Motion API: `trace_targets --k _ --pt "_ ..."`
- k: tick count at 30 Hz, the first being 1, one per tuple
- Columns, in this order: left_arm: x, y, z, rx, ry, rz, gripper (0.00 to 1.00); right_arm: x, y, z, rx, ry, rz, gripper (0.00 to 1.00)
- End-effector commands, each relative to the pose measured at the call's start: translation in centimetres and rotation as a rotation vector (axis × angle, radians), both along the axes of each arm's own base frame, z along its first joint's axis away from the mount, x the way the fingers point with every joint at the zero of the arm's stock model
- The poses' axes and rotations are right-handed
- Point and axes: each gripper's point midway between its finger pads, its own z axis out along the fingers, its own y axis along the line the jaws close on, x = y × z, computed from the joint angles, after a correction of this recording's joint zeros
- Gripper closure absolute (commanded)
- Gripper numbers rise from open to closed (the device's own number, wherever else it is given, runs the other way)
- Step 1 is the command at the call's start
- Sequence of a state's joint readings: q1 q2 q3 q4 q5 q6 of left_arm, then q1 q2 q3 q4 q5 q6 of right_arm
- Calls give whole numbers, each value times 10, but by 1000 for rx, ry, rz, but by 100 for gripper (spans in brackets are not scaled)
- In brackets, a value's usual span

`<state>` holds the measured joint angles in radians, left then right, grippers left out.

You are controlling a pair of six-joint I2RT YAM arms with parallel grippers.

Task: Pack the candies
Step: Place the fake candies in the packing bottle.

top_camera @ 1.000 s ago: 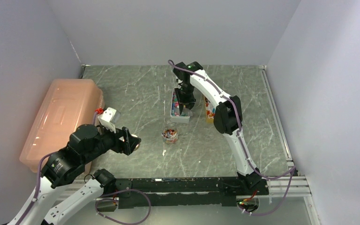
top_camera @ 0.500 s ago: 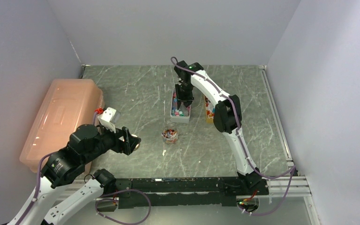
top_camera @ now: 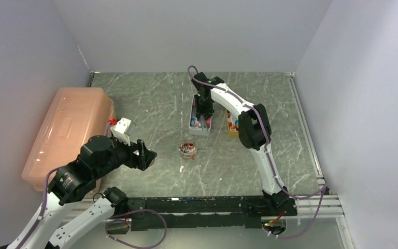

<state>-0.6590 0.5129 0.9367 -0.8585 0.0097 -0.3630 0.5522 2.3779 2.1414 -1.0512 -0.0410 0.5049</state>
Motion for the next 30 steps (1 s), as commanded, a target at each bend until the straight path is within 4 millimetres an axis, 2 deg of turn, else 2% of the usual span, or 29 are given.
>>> trace_targets --k 1,10,21,30 --pt "4 -3 2 -7 4 8 15 23 -2 36 3 -195 -2 100" --pt "10 -1 -2 17 17 38 15 13 -6 64 -19 -300 24 100" --pt "13 -1 -7 36 35 48 16 -8 -9 65 -2 -316 65 100" --pt "14 -1 -9 42 41 55 16 -23 -8 75 17 -383 126 100"
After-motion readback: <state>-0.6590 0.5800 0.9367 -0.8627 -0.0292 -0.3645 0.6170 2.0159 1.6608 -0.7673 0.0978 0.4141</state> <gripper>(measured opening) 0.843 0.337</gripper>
